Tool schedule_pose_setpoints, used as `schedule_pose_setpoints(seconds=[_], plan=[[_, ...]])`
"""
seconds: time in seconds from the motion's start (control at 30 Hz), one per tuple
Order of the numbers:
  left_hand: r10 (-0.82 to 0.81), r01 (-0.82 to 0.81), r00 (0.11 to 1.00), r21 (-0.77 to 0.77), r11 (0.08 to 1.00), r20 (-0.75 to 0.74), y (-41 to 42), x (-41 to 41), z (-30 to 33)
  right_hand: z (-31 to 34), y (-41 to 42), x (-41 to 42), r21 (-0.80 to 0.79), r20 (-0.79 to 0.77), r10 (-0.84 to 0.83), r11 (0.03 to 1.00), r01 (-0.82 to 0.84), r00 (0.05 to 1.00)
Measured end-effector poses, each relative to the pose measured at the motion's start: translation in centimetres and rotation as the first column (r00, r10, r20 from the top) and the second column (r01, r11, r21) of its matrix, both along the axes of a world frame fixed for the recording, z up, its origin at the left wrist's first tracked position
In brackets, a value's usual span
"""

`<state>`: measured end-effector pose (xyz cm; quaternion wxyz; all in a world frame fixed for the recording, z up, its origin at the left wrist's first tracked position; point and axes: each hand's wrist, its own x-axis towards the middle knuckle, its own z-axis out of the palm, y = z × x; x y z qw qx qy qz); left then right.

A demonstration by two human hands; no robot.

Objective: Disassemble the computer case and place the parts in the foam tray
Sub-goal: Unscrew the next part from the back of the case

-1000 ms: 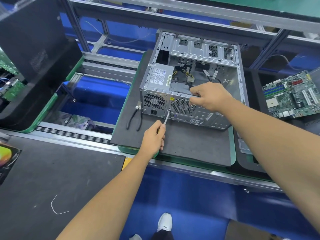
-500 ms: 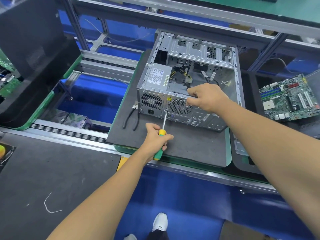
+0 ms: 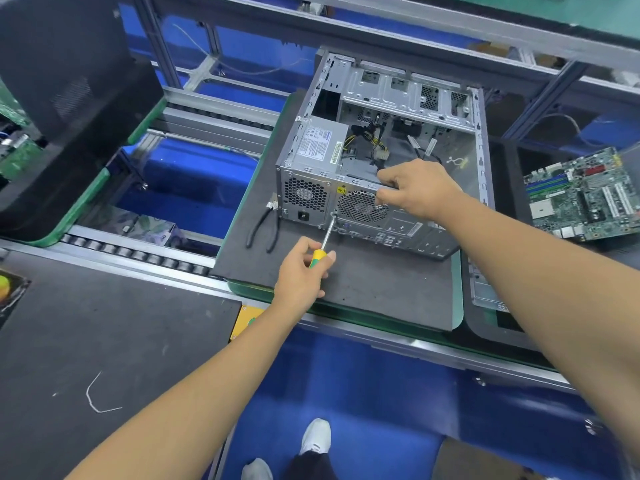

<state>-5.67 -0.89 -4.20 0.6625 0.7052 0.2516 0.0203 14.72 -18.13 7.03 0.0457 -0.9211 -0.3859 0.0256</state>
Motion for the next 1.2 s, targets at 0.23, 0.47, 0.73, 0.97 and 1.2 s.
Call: schedule_pose_setpoints(seconds=[0.23, 0.47, 0.73, 0.97, 1.2], plan=[[0.075, -0.083, 0.996, -0.237, 0.968, -0.041, -1.0, -0.1, 1.0, 0.2, 0.0, 0.0, -0.004, 0.003, 0.008, 1.000, -0.008, 1.000], [0.060, -0.145, 0.986, -0.644, 0.751, -0.153, -1.5, 0.1, 1.8, 0.2, 0.0, -0.2, 0.003, 0.004, 0.007, 1.000, -0.007, 1.000], [0.082, -0.144, 0.985, -0.450, 0.882, -0.155, -1.1, 0.8, 1.6, 0.4, 0.0, -0.2, -0.015, 0.006, 0.007, 1.000, -0.007, 1.000], [0.200, -0.213, 0.969, -0.083, 0.973, -0.141, -0.4, 0.7, 0.6, 0.5, 0.1, -0.3, -0.021, 0.004, 0.005, 1.000, -0.005, 1.000], [0.070, -0.098, 0.982, -0.158, 0.983, -0.175, -1.1, 0.3, 1.1, 0.4, 0.1, -0.2, -0.012, 0.013, 0.007, 1.000, -0.007, 1.000]])
